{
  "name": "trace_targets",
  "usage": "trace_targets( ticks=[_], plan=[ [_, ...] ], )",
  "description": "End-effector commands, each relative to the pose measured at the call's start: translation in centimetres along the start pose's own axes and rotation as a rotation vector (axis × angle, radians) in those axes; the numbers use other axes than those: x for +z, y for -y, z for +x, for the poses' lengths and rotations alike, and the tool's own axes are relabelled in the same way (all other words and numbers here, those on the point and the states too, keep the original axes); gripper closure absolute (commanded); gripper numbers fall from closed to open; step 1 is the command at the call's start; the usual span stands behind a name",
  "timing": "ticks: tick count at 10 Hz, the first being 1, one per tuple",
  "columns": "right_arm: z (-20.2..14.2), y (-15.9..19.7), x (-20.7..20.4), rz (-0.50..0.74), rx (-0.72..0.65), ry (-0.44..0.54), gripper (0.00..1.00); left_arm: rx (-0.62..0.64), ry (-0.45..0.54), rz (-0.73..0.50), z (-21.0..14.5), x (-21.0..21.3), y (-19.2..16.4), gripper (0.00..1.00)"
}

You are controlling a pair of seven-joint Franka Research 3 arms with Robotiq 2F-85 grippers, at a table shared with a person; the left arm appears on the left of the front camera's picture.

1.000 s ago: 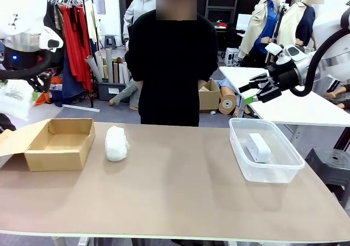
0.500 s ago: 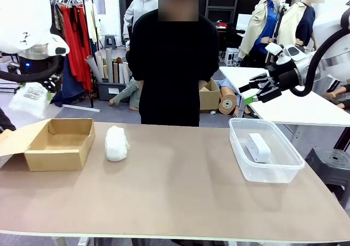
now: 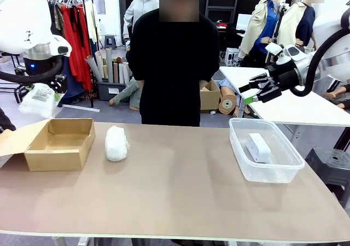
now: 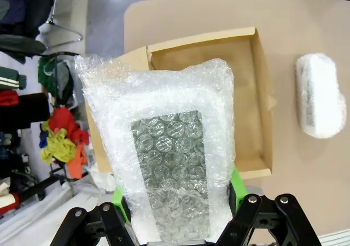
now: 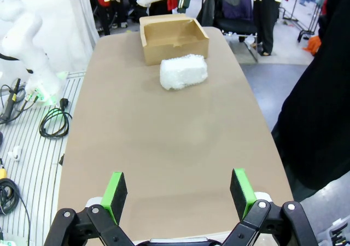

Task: Separate and place wrapped and unwrapped clocks.
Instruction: If the picked Digital clock is wrapped, place it in the Package Box ; if not, place it in the Organizing box.

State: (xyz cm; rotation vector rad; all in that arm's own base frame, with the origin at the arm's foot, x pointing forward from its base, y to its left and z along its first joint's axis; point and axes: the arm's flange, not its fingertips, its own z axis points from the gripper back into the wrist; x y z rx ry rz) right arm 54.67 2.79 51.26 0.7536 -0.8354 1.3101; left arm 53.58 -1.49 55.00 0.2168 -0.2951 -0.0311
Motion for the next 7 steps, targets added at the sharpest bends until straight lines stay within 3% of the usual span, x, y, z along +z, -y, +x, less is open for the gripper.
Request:
trace_targets(
  ticks=[1,4,5,7],
  plan=[
    [0.1,0.0,0.0,-0.001,0.003,-0.001,0.0,-0.004,0.008,0.015,-0.2,0.3,-0.2,1.0],
    [0.1,0.0,0.0,-0.001,0.003,-0.001,0.0,0.017,-0.014,0.005,0.4,-0.2,-0.3,1.0],
    [0.1,0.0,0.0,-0.001,0.003,-0.001,0.0,-0.016,-0.106,-0.043,0.6,-1.1,-0.7,1.0],
    [0.1,0.0,0.0,-0.001,0.003,-0.001,0.0,-0.028,-0.104,-0.106,1.7,-3.7,-2.3,1.0]
  ],
)
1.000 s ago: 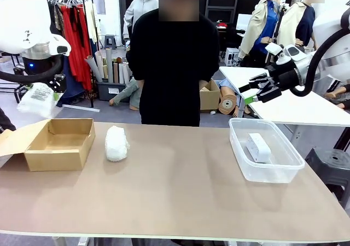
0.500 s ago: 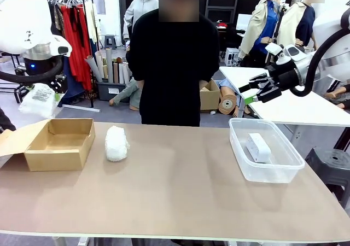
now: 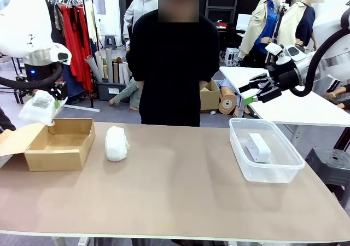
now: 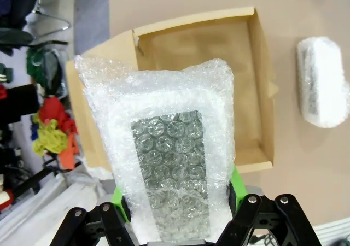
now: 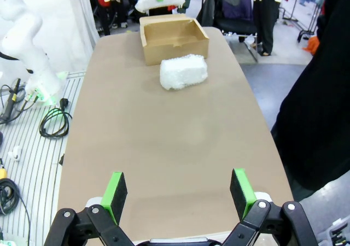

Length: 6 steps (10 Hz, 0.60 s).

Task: Separate and place wrapped and unwrapped clocks.
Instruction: If the picked Digital clock is wrapped, place it in the Package Box ; if not, place it in the Organizing box.

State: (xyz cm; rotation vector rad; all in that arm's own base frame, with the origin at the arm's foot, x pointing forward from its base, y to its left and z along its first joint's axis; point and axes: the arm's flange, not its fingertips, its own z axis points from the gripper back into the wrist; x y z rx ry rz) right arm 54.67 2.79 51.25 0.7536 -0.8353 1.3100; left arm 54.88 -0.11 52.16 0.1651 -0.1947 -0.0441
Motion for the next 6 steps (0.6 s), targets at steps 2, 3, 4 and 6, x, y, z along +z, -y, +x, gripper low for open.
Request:
trace_targets(
  ticks=[2,3,4,6],
  plan=[
    [0.1,0.0,0.0,-0.001,0.003,-0.001,0.0,-0.008,-0.008,-0.068,2.1,-1.9,-2.9,1.0],
    [0.1,0.0,0.0,-0.001,0.003,-0.001,0.0,-0.003,-0.015,-0.064,2.6,-3.0,-3.4,1.0],
    [0.1,0.0,0.0,-0.001,0.003,-0.001,0.0,-0.006,-0.019,-0.064,3.3,-4.4,-4.0,1.0],
    [0.1,0.0,0.0,-0.001,0.003,-0.001,0.0,0.023,-0.011,-0.073,4.2,-5.9,-4.5,1.0]
  ],
)
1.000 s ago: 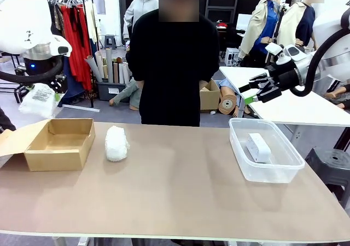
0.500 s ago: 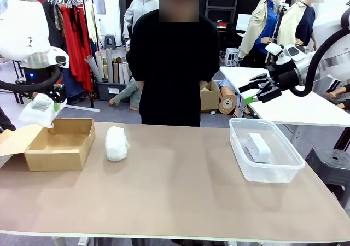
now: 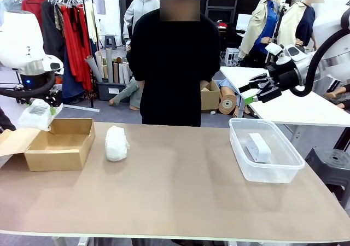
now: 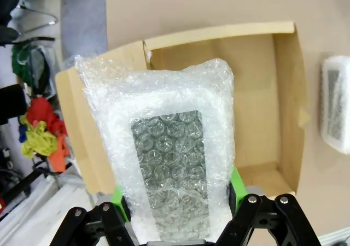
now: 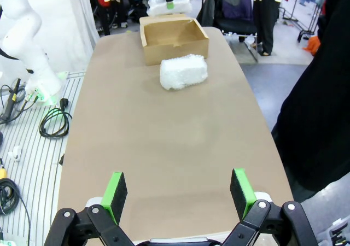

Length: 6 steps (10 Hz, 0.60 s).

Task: Separate and place wrapped and unwrapped clocks.
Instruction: If the picked Digital clock is wrapped, place it in the Package Box ; if not, place it in the Organizing box.

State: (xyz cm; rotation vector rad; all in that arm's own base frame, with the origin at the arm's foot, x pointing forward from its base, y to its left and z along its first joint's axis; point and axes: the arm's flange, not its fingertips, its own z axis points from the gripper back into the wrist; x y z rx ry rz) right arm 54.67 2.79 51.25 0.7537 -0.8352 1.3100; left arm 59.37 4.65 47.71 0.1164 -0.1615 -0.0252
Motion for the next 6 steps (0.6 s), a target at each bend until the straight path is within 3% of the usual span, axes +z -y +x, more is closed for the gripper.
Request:
trace_targets(
  ticks=[1,6],
  plan=[
    [0.1,0.0,0.1,-0.001,0.003,-0.001,0.0,0.024,0.033,-0.01,1.6,-0.5,-0.9,1.0],
    [0.1,0.0,0.1,-0.001,0.003,-0.001,0.0,0.093,0.01,0.004,3.8,-4.6,0.1,1.0]
  ],
)
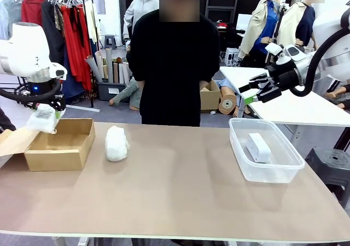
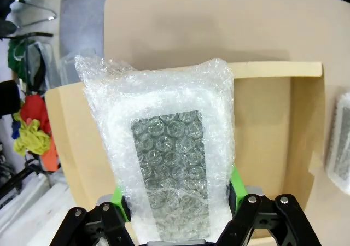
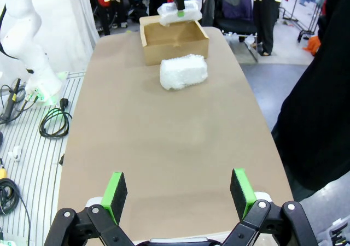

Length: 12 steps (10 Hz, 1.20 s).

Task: Separate and place wrapped and unwrapped clocks.
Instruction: If the picked Digital clock is wrapped, place it in the Package Box ; if not, place it in the Organizing box.

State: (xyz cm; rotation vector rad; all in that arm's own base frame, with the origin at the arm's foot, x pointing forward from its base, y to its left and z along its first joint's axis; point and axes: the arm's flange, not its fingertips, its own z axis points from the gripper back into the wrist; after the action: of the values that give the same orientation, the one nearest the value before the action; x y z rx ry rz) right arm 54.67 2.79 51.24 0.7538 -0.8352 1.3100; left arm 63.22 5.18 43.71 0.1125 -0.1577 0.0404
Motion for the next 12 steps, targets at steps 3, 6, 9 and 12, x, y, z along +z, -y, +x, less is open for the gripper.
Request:
trace_targets(
  ticks=[3,6,9,12],
  plan=[
    [0.1,0.0,0.1,-0.001,0.003,-0.001,0.0,0.04,0.007,0.025,0.5,-1.8,1.2,1.0],
    [0.1,0.0,0.1,-0.001,0.003,-0.001,0.0,0.028,-0.022,0.062,0.2,-3.6,2.3,1.0],
    [0.1,0.0,0.1,-0.001,0.003,-0.001,0.0,0.025,-0.041,0.069,-0.4,-4.6,2.9,1.0],
    [0.1,0.0,0.1,-0.001,0.003,-0.001,0.0,0.0,-0.008,0.085,-1.9,-3.7,4.1,1.0]
  ],
)
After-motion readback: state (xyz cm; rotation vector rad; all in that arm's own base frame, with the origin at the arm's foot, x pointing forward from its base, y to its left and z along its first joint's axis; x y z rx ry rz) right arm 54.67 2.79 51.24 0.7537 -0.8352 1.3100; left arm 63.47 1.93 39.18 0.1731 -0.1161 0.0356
